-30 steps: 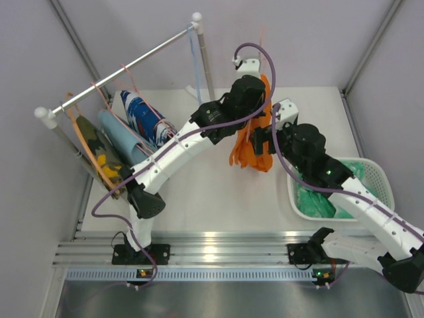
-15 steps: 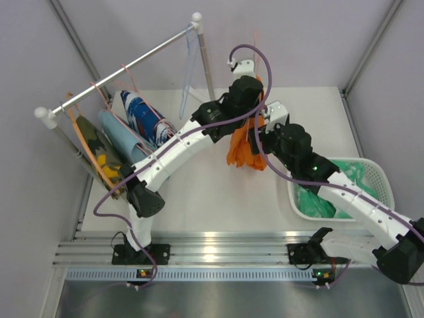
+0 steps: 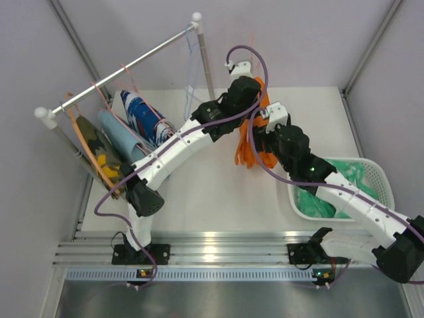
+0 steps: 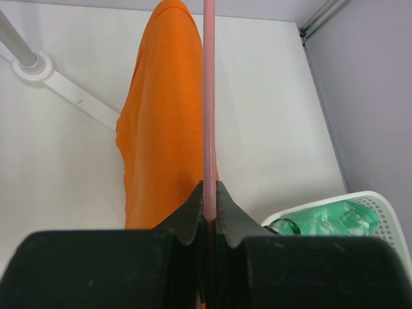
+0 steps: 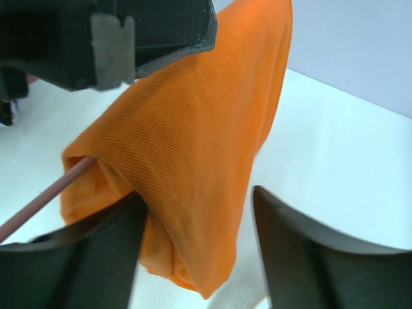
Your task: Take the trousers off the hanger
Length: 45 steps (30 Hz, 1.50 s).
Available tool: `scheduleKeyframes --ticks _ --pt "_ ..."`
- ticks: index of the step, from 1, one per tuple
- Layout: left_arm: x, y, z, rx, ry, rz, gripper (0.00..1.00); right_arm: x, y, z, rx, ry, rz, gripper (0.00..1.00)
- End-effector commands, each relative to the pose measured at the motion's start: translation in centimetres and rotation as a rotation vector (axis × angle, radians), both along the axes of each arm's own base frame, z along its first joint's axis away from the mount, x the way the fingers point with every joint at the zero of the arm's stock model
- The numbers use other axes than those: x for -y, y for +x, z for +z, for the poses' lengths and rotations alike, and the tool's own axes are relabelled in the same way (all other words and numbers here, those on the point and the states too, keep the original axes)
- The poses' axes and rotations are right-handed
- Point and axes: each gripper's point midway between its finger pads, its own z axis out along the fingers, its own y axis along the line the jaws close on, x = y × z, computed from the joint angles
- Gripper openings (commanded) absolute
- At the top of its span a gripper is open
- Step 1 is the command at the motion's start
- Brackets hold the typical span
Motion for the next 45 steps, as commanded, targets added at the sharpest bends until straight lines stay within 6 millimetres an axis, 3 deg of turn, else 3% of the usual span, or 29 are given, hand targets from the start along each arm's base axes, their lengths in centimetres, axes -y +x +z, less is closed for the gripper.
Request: scheduleKeyframes --ticks 1,4,9,12,16,18,23,29,36,45 --pt "-2.1 -0.4 11.5 0.204 -0.272 0.036 0.0 -1.7 -0.2 1.9 0.054 0.072 0.069 0.73" --pt "-2.1 -0.2 11.2 0.192 -0.281 0.034 0.0 -2.5 -0.2 2.0 0.065 0.102 0.103 0.81" --pt "-2.0 -0.3 11.2 0.185 -0.294 0.026 0.0 -3.5 0.8 2.0 0.059 0.076 0.116 0.83" --pt "-2.4 -0.4 11.5 0.193 -0.291 0.029 0.0 -3.6 1.4 1.7 0.064 0.049 0.101 0.8" --pt "-3.0 -0.5 11.9 0.202 -0.287 0.029 0.0 -2.8 2.0 1.6 0.084 -0.015 0.072 0.62" --pt "-3.3 -0.6 12.1 0.204 -0.293 0.03 0.0 -2.6 2.1 1.5 0.09 -0.021 0.063 0.59" --pt "-3.5 -0.9 12.4 0.204 -0.324 0.014 0.0 -4.2 1.8 2.2 0.12 0.07 0.139 0.71" --pt "-3.7 -1.3 13.3 0.2 -0.367 -0.007 0.0 -5.6 1.8 1.3 0.115 0.125 0.19 0.72" --pt "-4.1 -1.7 14.0 0.213 -0.372 -0.017 0.0 -5.5 2.2 0.6 0.116 0.087 0.19 0.64" --pt "-4.5 -1.9 14.1 0.215 -0.376 -0.015 0.0 -4.3 2.7 1.0 0.144 0.004 0.161 0.4"
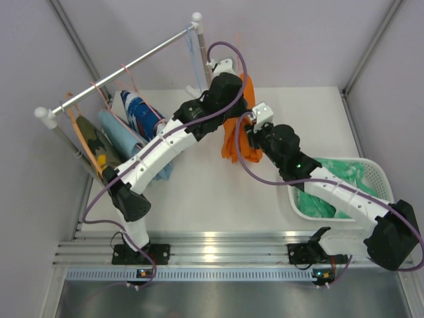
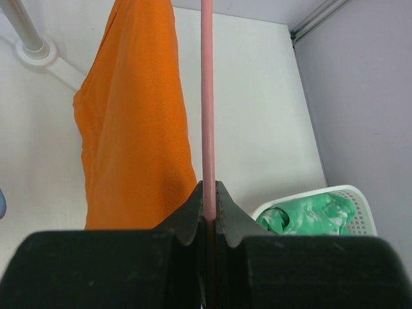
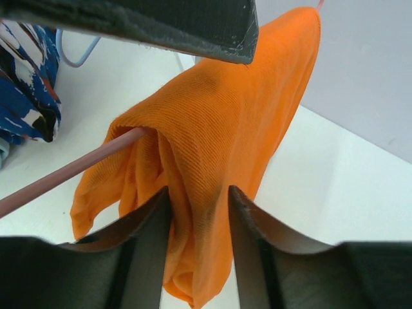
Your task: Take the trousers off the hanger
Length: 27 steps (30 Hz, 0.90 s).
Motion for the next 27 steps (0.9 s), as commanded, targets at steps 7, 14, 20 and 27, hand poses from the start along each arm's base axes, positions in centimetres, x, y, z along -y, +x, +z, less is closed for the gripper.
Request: scheduleKeyframes --ticks 7,14,20,27 --pt "-1.7 -1.8 13.2 0.256 -0.327 -0.004 0.0 0.4 1.1 2.6 0.084 0.001 -0.026 0.57" --pt "-0.6 -2.4 12.8 0.225 -0.354 -0.058 0.0 -0.3 2.4 3.2 0.099 -0.005 -0.032 0.65" --pt "-0.4 -3.5 13.5 0.214 -0.385 -0.105 0.0 0.2 2.9 3.6 0.123 0.01 -0.048 0.71" --pt "-0.3 -4.0 13.7 0.205 -0.397 -0.127 0.0 -0.6 2.7 4.3 0.139 0.114 0.03 0.61"
